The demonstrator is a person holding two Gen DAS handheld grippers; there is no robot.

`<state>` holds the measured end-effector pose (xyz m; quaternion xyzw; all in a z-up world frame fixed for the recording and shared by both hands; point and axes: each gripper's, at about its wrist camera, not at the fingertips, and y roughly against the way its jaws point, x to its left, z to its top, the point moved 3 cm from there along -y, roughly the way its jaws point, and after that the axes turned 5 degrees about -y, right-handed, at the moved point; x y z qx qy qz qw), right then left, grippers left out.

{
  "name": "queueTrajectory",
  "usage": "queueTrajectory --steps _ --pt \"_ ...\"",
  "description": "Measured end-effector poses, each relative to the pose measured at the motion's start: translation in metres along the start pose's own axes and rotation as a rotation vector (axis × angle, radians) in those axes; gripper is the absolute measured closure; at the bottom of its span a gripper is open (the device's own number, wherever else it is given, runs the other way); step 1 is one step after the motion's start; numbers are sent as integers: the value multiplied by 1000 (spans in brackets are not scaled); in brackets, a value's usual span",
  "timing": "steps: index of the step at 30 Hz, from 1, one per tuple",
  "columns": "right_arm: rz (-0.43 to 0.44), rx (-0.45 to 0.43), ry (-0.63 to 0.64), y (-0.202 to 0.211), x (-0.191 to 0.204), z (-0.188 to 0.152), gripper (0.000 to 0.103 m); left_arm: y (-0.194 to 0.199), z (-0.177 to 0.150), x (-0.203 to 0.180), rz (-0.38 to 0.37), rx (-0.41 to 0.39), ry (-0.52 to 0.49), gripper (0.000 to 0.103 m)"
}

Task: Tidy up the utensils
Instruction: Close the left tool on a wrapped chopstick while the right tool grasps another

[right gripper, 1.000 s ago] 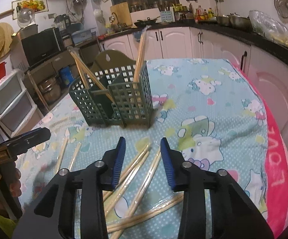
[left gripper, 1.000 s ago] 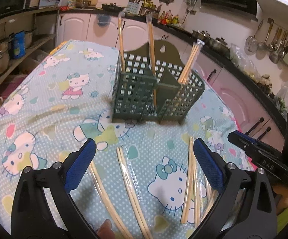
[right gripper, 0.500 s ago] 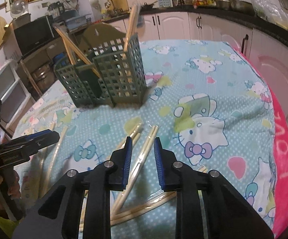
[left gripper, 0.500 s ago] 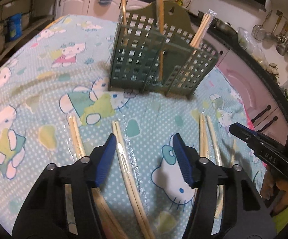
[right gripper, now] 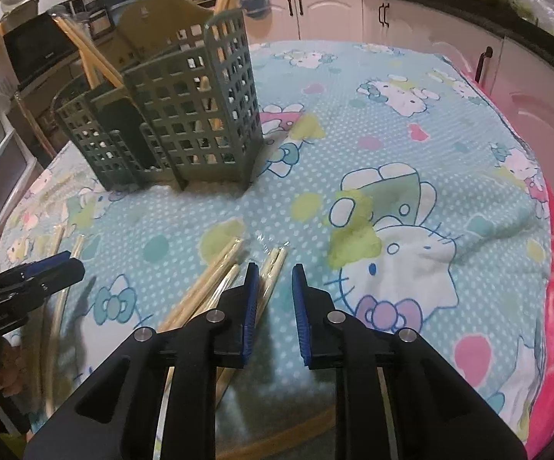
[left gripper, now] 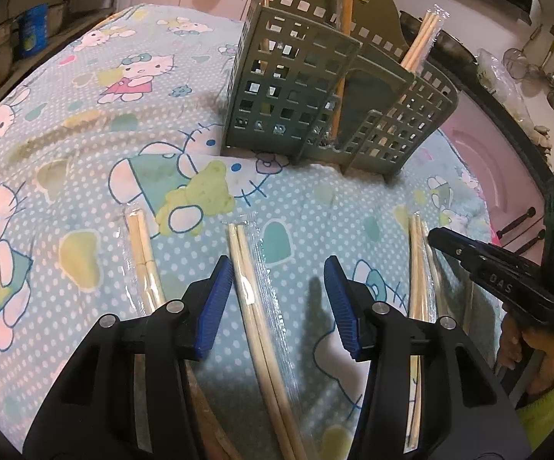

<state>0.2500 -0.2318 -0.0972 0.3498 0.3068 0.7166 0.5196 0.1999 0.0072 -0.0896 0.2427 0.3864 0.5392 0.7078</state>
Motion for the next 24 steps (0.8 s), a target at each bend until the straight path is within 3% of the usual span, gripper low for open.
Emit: queueTrajectory --steps 15,20,24 --pt "11 39 -2 -21 0 18 84 -14 13 2 34 6 -5 62" --pt "19 29 0 -21 0 20 93 -18 17 0 56 5 -14 62" --pt "91 10 -64 -12 -11 22 95 -20 21 2 118 6 -21 83"
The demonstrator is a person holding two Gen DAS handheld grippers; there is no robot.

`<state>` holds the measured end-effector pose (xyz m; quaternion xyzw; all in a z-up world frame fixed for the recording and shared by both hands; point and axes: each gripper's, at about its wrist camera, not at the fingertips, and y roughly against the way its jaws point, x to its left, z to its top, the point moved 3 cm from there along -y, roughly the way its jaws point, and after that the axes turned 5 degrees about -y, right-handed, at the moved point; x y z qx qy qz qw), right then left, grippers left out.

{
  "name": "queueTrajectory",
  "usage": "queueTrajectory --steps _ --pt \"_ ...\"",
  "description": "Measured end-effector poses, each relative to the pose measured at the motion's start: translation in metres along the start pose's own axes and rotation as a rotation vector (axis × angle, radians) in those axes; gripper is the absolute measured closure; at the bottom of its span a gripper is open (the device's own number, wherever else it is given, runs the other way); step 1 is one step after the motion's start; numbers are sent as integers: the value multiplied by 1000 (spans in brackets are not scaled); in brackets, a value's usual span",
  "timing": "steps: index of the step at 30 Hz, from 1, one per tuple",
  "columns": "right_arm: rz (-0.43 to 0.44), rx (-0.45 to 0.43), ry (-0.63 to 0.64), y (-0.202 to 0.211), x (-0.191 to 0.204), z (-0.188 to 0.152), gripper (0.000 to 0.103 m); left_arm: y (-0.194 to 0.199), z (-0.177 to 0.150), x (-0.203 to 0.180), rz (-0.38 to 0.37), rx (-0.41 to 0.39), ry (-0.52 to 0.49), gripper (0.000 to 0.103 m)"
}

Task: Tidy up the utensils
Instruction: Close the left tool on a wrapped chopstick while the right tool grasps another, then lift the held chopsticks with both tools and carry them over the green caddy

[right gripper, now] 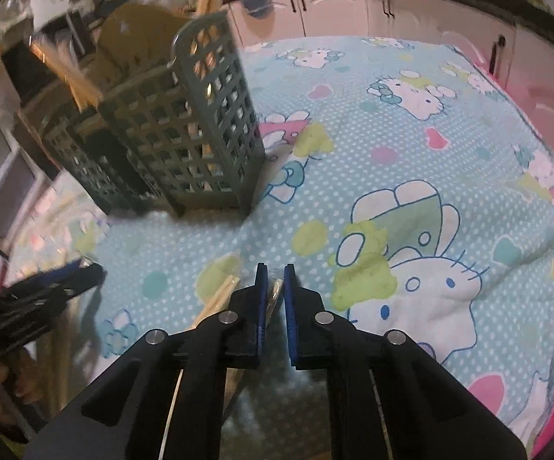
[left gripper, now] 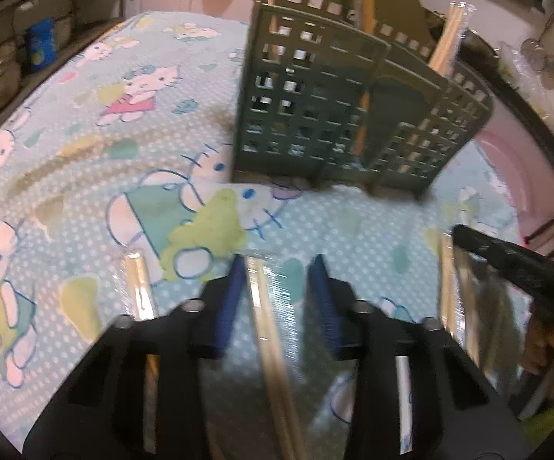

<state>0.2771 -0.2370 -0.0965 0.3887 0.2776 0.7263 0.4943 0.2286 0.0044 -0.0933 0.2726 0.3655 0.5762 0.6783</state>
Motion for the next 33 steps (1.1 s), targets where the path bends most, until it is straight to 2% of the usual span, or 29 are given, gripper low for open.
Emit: queueTrajectory --steps 2,8,19,33 --pt "26 -16 -21 7 -4 0 95 -1 2 3 -1 1 12 90" --pt "63 -87 -38 37 -6 2 96 2 6 7 -18 -19 21 101" --pt "95 -215 -55 89 -4 2 97 52 24 -10 -96 -152 5 102" --pt "106 -340 -67 145 0 -6 98 105 37 -28 -161 -270 -15 102"
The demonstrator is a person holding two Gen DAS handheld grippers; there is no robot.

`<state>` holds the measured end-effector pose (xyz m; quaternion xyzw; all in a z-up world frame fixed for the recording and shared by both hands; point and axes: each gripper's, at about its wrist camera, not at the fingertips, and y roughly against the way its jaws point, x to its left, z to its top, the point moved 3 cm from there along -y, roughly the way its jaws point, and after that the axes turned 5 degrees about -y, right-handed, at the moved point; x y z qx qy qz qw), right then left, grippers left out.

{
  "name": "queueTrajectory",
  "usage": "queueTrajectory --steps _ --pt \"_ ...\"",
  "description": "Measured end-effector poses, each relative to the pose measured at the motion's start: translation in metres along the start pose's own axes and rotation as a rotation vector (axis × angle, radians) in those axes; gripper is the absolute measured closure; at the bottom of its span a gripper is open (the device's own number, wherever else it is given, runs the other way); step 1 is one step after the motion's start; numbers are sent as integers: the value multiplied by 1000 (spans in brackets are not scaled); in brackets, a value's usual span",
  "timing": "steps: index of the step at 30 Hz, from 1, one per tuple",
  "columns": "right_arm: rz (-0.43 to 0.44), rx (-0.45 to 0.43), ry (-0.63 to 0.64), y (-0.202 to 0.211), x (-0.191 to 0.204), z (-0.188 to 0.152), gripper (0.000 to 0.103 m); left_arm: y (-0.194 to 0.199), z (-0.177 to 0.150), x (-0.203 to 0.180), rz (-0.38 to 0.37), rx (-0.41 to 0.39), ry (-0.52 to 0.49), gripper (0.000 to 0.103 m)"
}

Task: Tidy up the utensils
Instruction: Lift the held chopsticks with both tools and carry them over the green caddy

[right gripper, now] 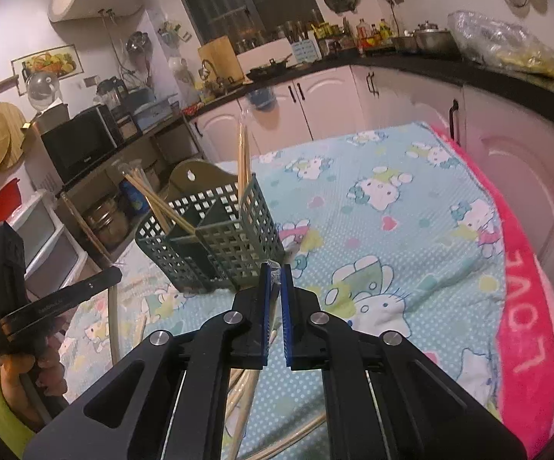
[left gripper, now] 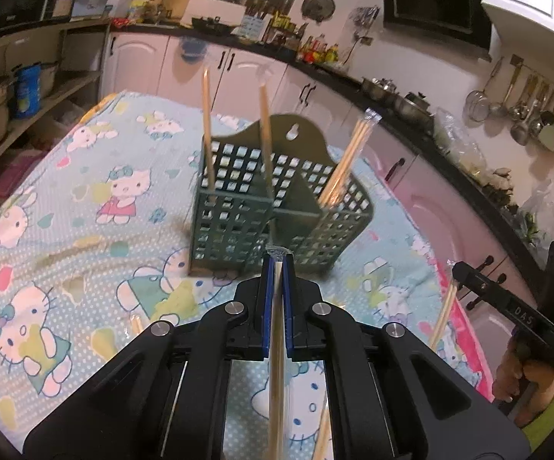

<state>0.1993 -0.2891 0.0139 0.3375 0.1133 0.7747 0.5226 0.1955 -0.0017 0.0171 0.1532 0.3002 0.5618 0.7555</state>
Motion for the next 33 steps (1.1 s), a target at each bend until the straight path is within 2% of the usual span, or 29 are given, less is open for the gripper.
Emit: queueTrajectory --steps 19,33 --pt "-32 -123 37 42 21 16 99 27 35 -20 -34 -98 -65 102" --pt "-8 -191 80 53 52 45 99 45 71 -23 -40 -172 -107 102"
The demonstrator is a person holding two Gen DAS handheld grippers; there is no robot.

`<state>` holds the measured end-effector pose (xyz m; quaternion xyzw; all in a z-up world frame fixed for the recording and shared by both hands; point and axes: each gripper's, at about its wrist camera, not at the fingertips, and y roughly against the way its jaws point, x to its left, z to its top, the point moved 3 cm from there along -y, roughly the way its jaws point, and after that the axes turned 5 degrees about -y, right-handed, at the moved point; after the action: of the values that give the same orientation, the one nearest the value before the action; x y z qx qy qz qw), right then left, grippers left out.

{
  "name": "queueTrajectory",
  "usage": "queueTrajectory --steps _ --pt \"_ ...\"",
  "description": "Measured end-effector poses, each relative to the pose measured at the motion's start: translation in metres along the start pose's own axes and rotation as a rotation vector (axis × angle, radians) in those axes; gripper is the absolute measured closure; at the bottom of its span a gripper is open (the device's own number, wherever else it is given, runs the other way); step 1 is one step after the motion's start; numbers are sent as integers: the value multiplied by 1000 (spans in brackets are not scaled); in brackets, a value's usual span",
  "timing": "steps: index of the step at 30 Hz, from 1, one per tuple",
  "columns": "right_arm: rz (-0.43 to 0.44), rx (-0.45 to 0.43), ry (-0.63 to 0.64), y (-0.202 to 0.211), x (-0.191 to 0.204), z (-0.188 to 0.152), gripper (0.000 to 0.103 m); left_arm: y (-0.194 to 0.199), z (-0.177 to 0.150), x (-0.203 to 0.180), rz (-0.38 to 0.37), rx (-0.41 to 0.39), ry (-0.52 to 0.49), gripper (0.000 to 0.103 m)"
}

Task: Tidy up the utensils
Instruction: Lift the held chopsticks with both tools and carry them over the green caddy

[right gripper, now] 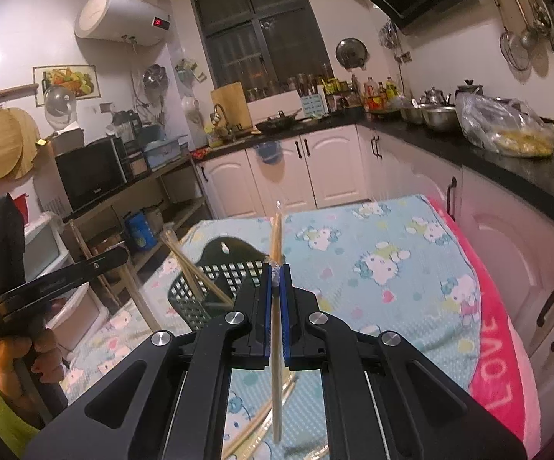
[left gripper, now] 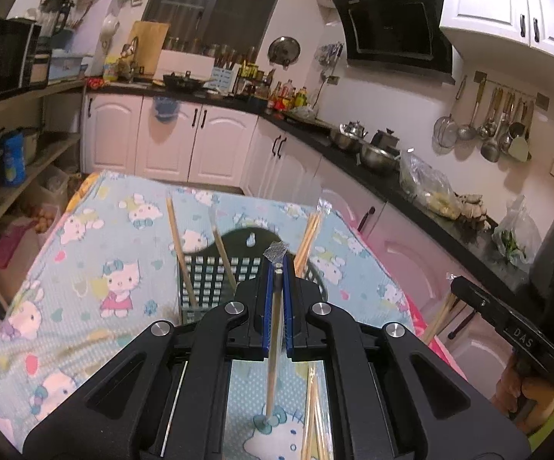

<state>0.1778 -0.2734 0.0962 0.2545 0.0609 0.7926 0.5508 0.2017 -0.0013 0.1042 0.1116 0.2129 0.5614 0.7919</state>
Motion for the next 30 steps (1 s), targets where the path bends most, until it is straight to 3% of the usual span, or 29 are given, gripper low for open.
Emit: queueTrajectory --steps 24,30 --pt "87 -124 78 -24 65 81 99 18 80 23 69 -167 -13 102" --pt "91 -152 97 -34 78 96 99 22 97 25 115 -222 -32 102"
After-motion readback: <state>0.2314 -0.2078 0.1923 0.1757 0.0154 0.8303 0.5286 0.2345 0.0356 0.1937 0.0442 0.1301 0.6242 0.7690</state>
